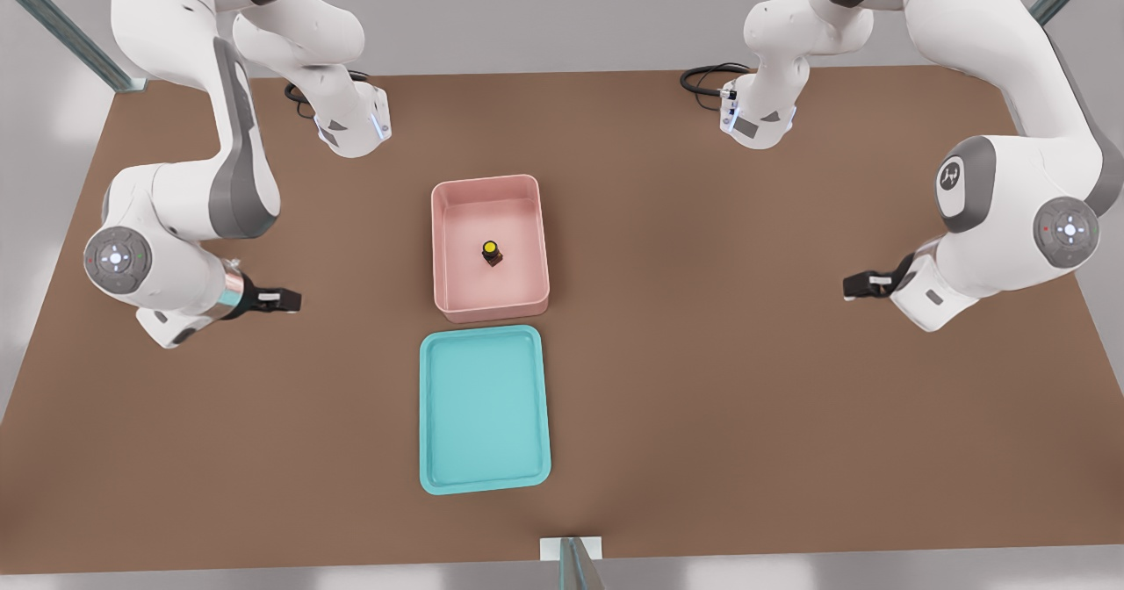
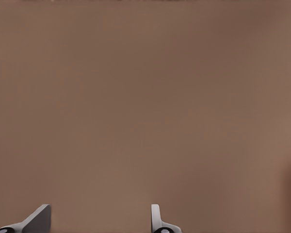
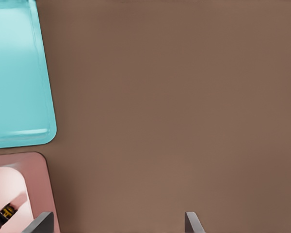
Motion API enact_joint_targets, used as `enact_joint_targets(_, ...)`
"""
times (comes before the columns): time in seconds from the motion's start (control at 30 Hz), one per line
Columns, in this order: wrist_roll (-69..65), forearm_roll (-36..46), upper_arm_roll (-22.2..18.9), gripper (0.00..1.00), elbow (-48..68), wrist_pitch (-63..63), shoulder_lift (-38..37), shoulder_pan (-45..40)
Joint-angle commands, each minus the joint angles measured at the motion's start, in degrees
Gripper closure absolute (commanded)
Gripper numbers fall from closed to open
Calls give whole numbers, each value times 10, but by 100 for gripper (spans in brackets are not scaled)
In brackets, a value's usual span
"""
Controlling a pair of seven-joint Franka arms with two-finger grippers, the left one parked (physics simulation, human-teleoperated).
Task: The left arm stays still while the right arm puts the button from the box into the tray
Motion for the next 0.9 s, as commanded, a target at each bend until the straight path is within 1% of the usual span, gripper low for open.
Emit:
enact_joint_targets(0.0, 41, -3, 0, 0, 0, 42, -1, 0)
enact_joint_targets(0.07, 62, 4, 4, 0, 0, 40, -1, 24)
enact_joint_targets(0.1, 100, 5, 4, 0, 0, 35, -1, 55)
enact_joint_targets(0.13, 116, 14, 6, 0, 0, 30, -1, 102)
enact_joint_targets(0.17, 119, 20, 6, 0, 0, 29, -1, 129)
enact_joint_targets(0.23, 148, 35, 9, 0, 0, 28, 8, 154)
enact_joint_targets(0.27, 197, 37, 14, 0, -14, 44, 10, 164)
enact_joint_targets(0.3, 264, 43, 19, 0, -67, 102, -2, 181)
enact_joint_targets(0.33, 316, 53, 20, 0, -94, 141, -8, 203)
enact_joint_targets(0.4, 403, 54, 21, 0, -115, 174, -2, 248)
enact_joint_targets(0.47, 421, 52, 21, 0, -114, 177, 6, 286)
enact_joint_targets(0.53, 471, 54, 21, 0, -147, 189, -4, 311)
enact_joint_targets(0.57, 502, 55, 21, 0, -173, 215, -6, 317)
enact_joint_targets(0.63, 542, 70, 21, 0, -250, 312, -19, 324)
enact_joint_targets(0.67, 553, 70, 21, 0, -273, 338, -21, 324)
enact_joint_targets(0.73, 553, 70, 21, 0, -286, 354, -20, 323)
enact_joint_targets(0.77, 554, 60, 21, 0, -292, 354, -15, 324)
enact_joint_targets(0.8, 567, 34, 21, 0, -297, 355, -7, 324)
enact_joint_targets(0.87, 568, 34, 21, 0, -310, 385, -5, 333)
